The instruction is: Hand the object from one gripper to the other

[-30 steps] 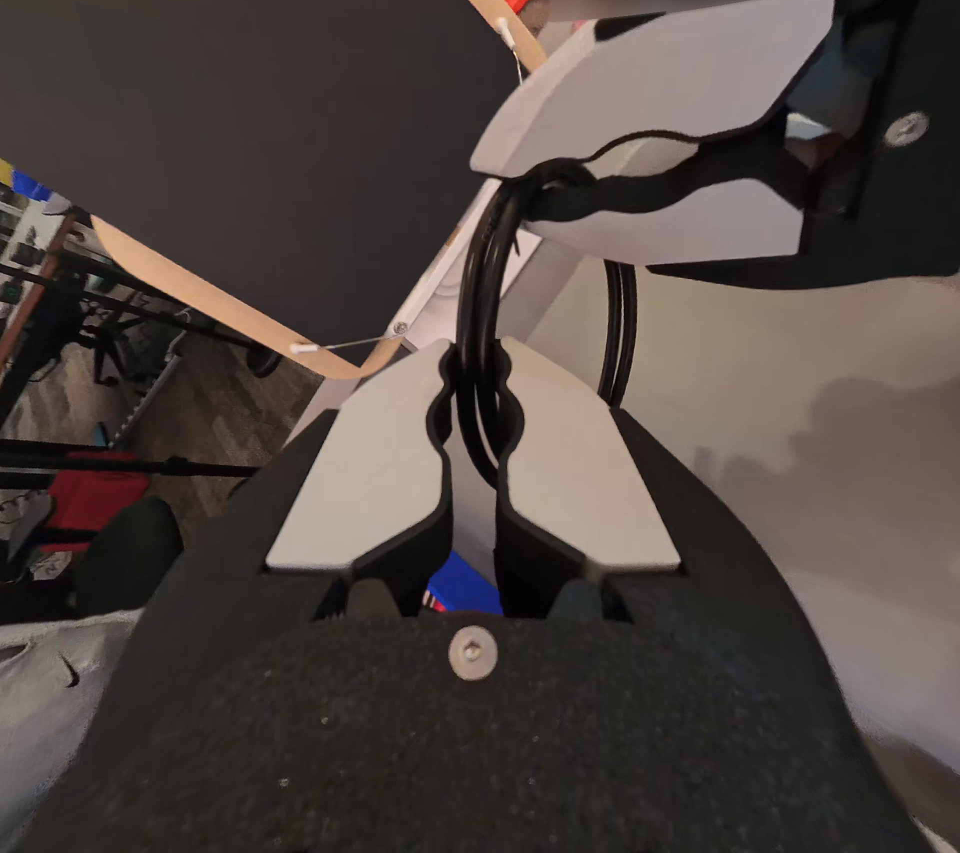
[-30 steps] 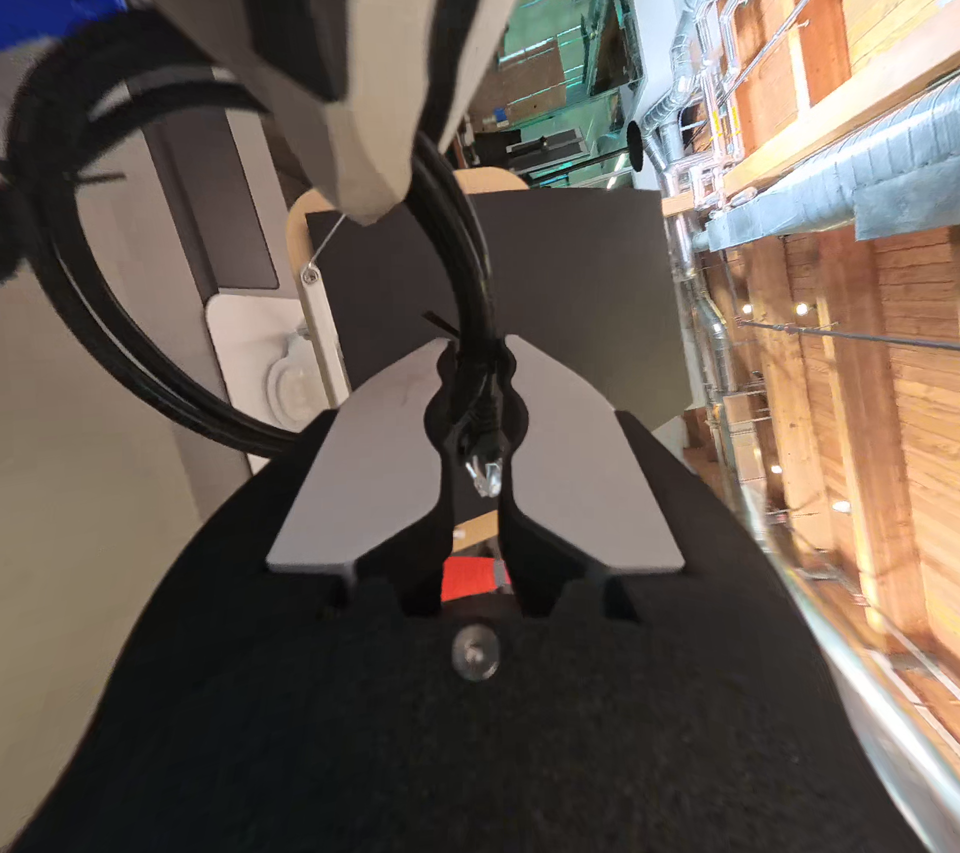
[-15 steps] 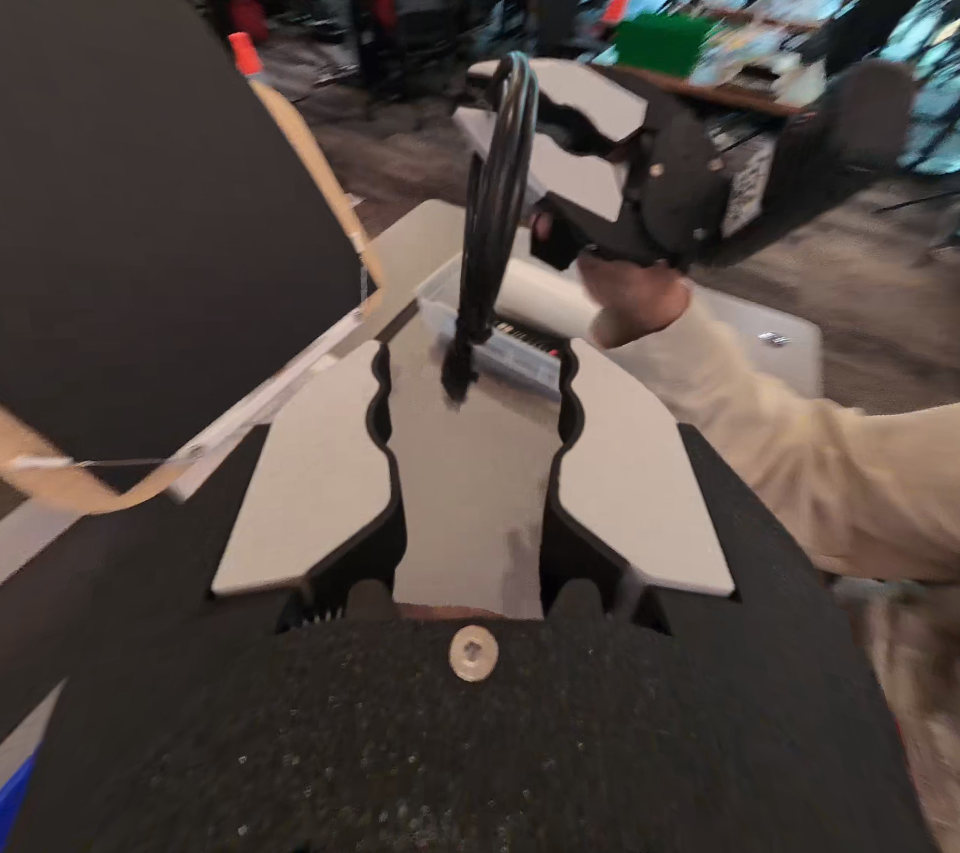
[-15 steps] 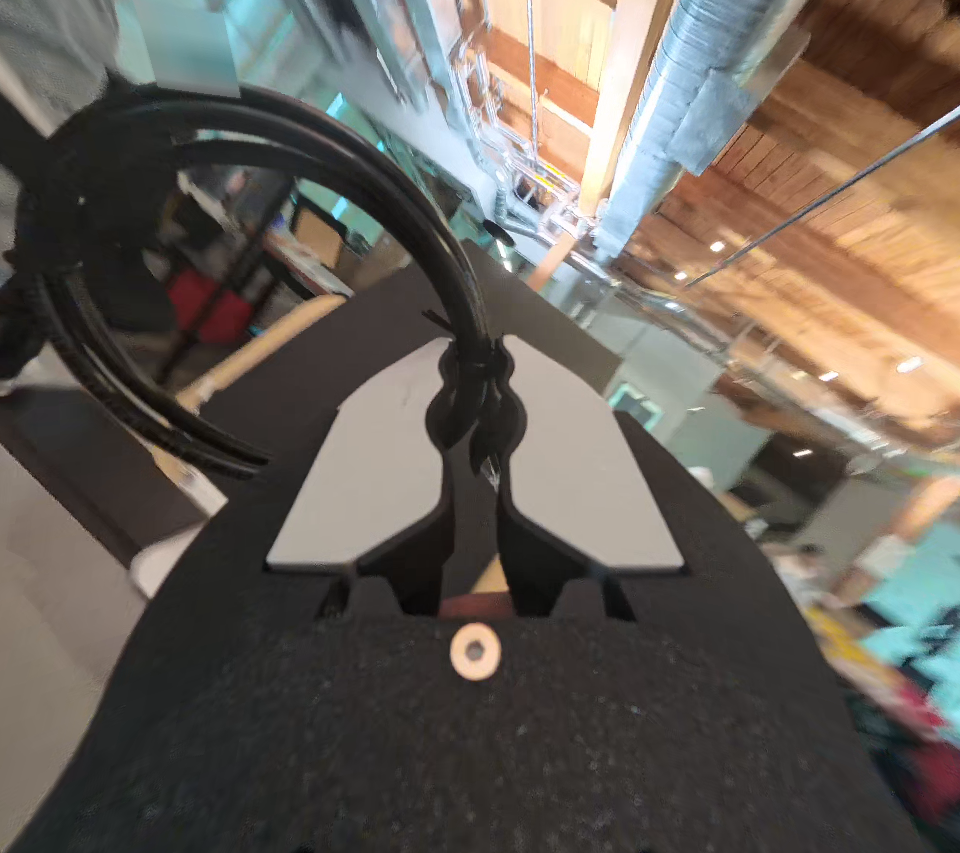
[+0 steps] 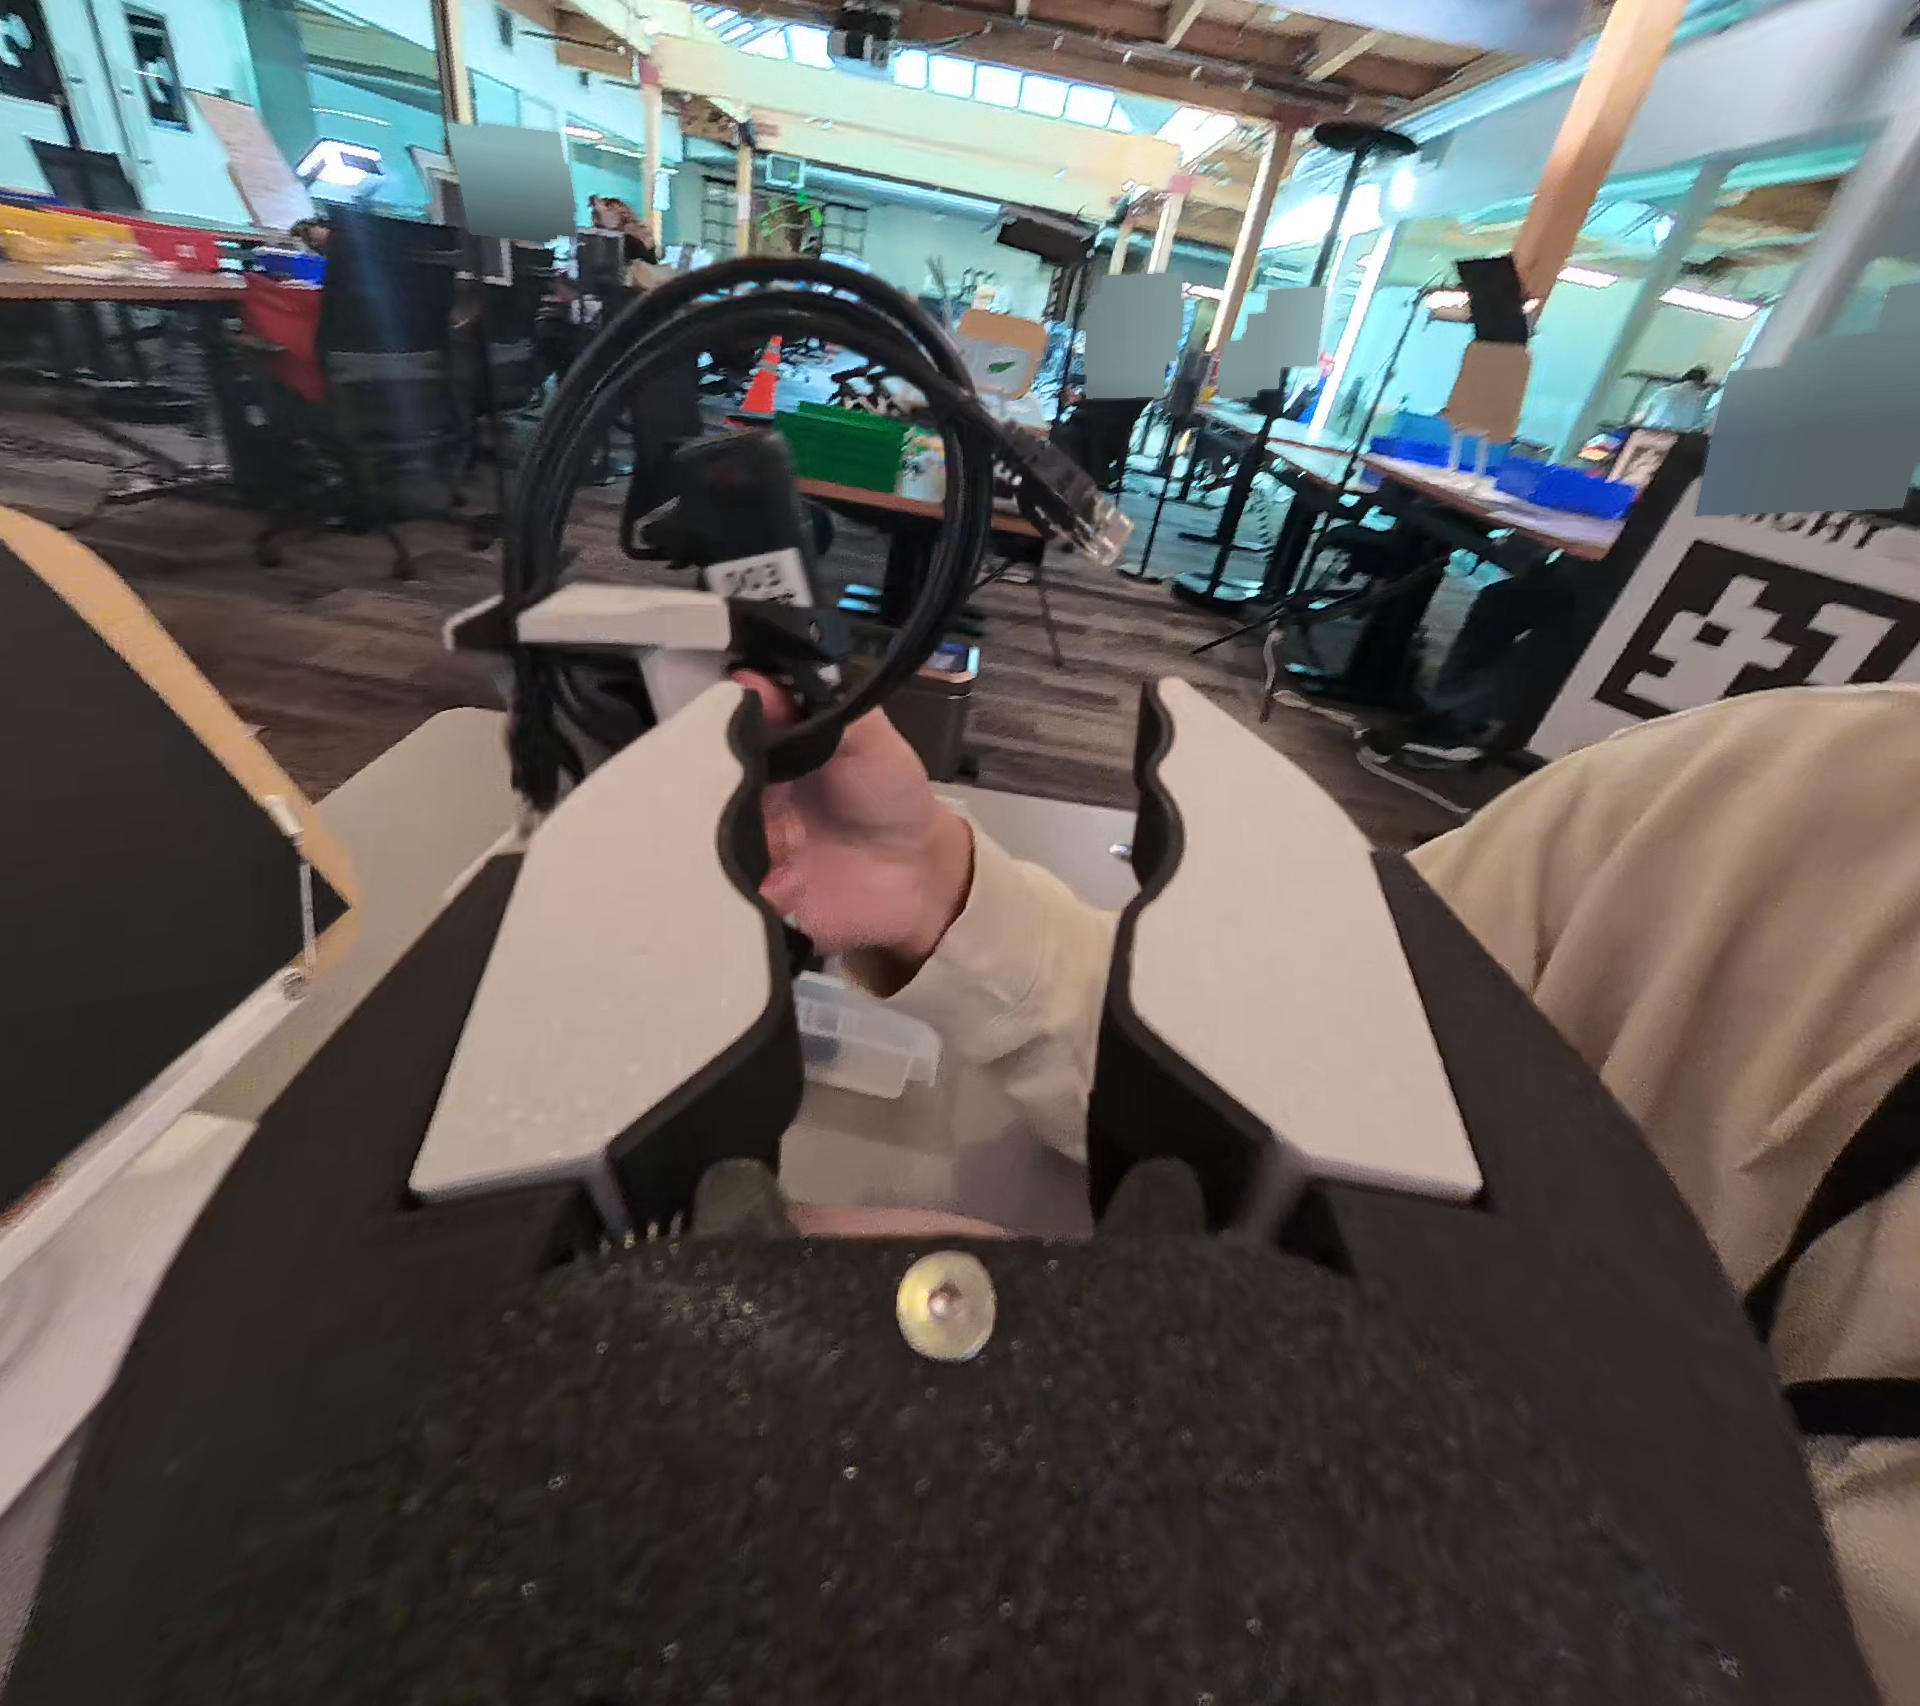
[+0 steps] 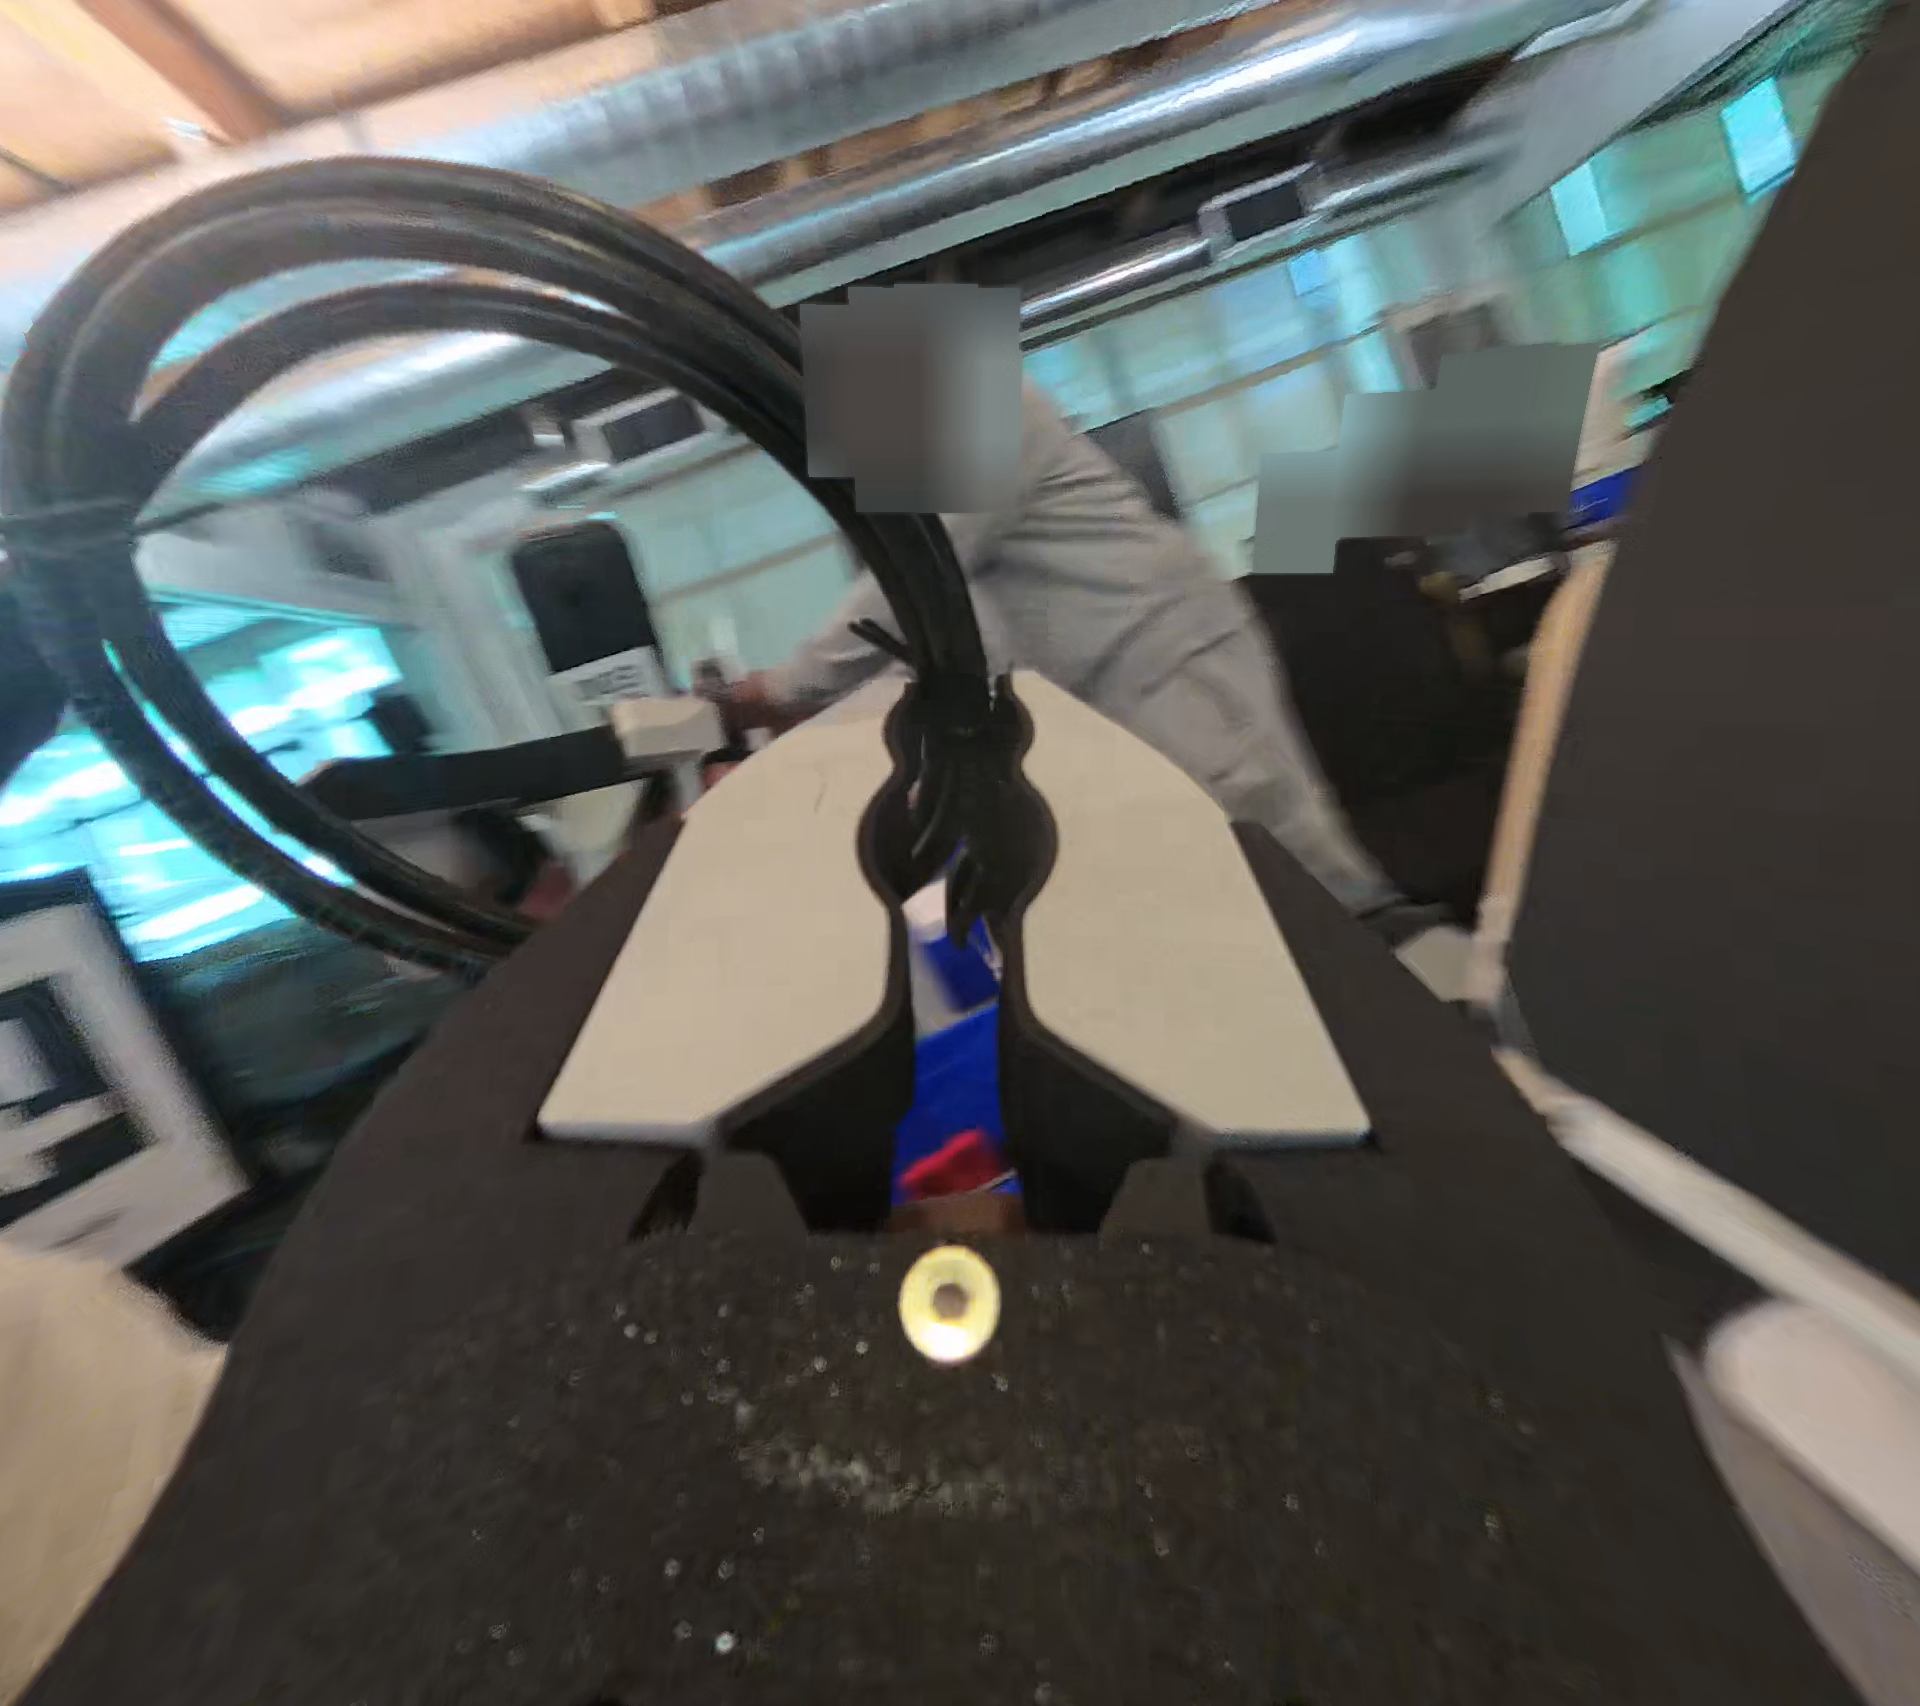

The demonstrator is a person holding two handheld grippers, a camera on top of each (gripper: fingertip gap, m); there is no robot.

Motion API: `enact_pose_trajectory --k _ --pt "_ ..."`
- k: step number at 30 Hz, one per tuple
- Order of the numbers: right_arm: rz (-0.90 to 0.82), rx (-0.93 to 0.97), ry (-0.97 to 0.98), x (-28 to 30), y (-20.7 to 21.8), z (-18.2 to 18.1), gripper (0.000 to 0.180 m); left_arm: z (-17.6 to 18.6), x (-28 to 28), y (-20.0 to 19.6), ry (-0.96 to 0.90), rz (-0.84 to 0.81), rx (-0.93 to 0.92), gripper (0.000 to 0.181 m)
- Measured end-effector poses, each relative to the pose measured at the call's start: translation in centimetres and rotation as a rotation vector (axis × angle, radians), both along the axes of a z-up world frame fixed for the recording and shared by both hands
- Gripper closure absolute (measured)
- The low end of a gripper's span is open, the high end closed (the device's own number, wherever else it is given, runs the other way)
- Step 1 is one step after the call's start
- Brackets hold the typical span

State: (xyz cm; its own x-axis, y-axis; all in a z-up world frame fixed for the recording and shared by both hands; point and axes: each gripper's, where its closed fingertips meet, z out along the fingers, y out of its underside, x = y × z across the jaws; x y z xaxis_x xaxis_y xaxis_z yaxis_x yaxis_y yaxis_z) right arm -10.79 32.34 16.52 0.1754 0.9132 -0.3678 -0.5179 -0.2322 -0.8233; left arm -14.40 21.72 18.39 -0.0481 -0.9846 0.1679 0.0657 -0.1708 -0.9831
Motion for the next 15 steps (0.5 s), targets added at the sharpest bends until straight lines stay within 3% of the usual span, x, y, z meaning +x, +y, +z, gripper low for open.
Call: enact_pose_trajectory --k 3,8,9,10,15 --pt "0.180 -0.057 0.050 -1.9 -1.0 -0.5 0.167 0.0 0.9 0.0 -0.020 -0.040 -0.051 0.114" --pt "0.047 0.034 -0.253 -5.2 -0.4 -4.0 0.166 -1.1 2.5 -0.1 0.031 -0.073 -0.120 0.117" --pt "0.010 0.048 -0.303 -5.5 -0.2 -4.5 0.166 -1.1 2.6 -0.2 0.031 -0.091 -0.146 0.126" --pt "-0.021 0.055 -0.344 -5.8 0.1 -5.0 0.165 -1.0 2.6 -0.4 0.023 -0.126 -0.169 0.157" --pt "-0.161 0.041 -0.455 -5.4 1.6 -6.2 0.166 -2.3 2.6 1.1 0.086 -0.076 -0.219 0.166"
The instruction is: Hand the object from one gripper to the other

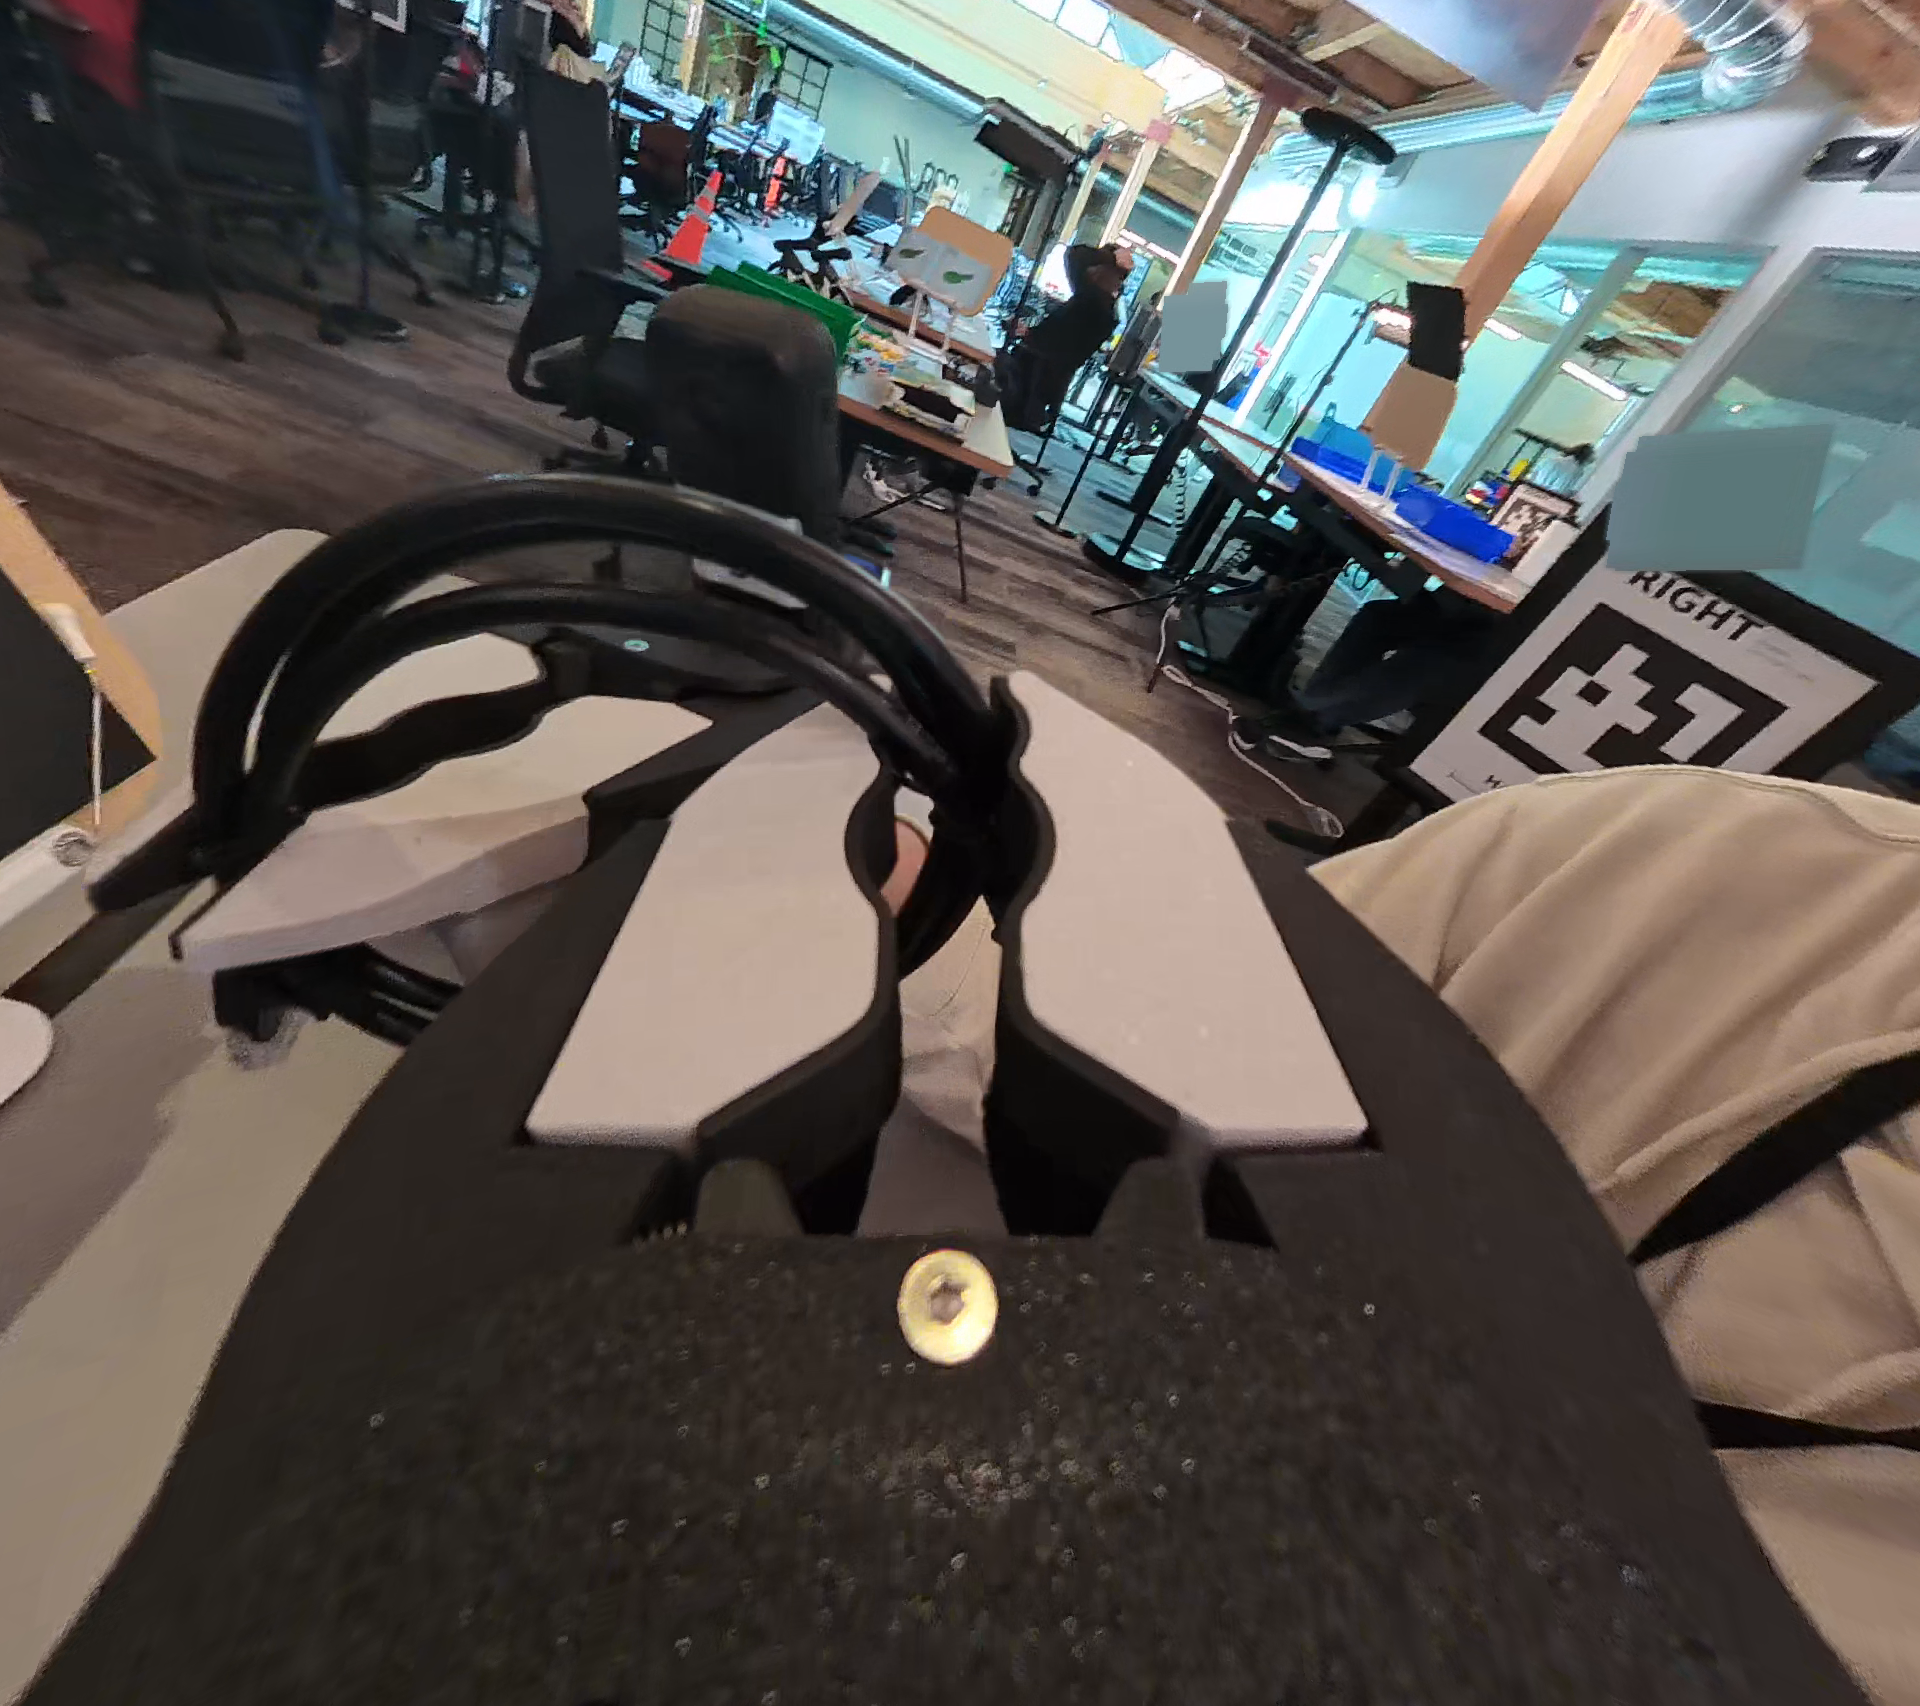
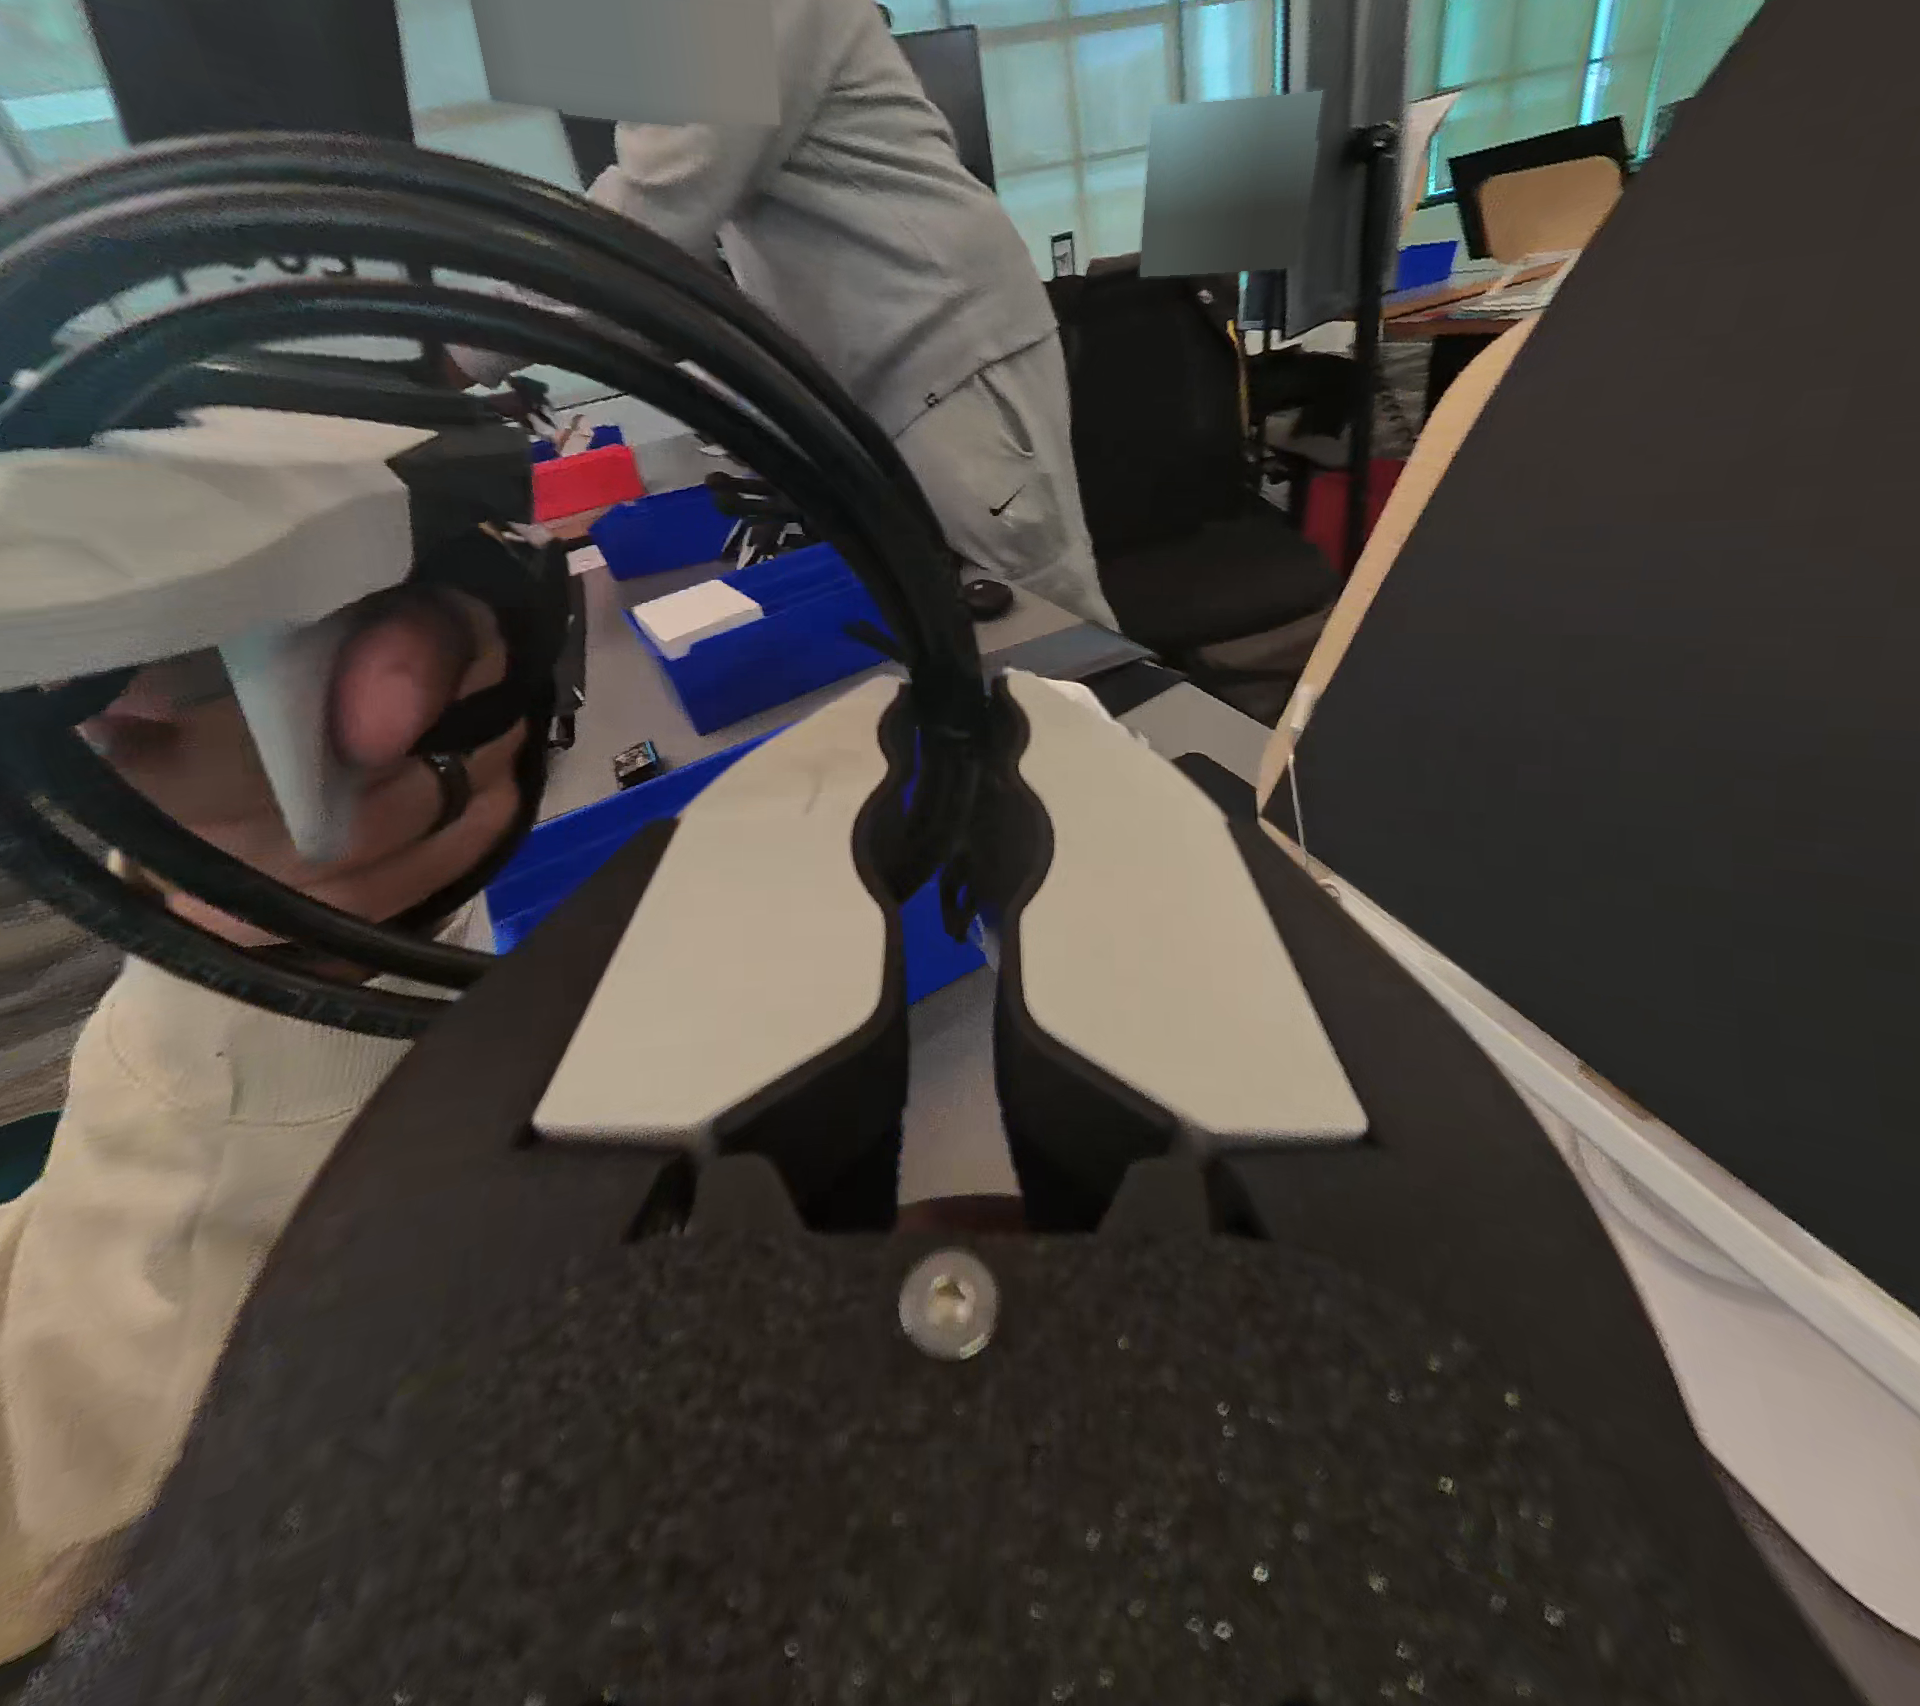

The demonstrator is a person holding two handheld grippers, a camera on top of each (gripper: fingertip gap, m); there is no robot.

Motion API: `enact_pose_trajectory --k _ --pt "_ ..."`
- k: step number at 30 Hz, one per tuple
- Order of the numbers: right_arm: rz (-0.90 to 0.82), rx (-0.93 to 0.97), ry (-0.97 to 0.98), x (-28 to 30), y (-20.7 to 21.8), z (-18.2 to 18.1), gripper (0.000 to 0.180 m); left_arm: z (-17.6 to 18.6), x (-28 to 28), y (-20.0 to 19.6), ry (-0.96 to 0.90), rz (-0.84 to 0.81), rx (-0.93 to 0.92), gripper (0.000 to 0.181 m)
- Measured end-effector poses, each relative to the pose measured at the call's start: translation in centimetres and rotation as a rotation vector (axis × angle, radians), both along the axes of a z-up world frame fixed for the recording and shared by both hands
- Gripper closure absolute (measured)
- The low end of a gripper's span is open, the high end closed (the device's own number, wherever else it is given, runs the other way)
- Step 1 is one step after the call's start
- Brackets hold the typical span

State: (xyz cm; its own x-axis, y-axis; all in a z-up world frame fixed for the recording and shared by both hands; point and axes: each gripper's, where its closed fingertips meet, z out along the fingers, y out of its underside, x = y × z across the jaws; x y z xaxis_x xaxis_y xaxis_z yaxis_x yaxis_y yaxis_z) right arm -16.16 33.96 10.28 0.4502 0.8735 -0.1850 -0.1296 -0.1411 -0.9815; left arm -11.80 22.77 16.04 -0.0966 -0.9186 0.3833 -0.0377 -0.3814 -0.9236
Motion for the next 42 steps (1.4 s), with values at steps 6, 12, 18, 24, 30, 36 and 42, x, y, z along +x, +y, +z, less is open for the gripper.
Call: enact_pose_trajectory --k 6,12,18,24,30,36,42 --pt "-0.064 0.034 0.022 2.0 0.2 1.3 0.148 -0.8 -0.4 1.6 0.095 0.158 0.119 0.168" --pt "-0.131 0.182 -0.045 5.0 -1.2 3.6 0.138 -2.4 -6.0 9.8 0.371 0.792 0.320 0.167" --pt "-0.213 0.369 -0.217 3.3 -2.0 3.1 0.118 3.2 -6.9 8.1 -0.138 0.645 0.098 0.168" --pt "-0.363 0.619 -0.337 -1.7 -3.2 2.4 0.127 6.6 -8.0 5.8 -0.585 0.321 -0.271 0.168" --pt "-0.596 0.824 -0.444 -2.6 -3.8 2.9 0.168 5.7 -6.3 5.9 -0.627 0.153 -0.481 0.167" --pt "-0.471 0.646 -0.356 -0.2 -2.8 3.4 0.172 4.2 -5.4 6.1 -0.433 0.213 -0.387 0.153" --pt "-0.449 0.449 -0.155 6.6 -1.5 5.7 0.173 4.3 -5.4 4.9 -0.253 0.319 -0.050 0.144"
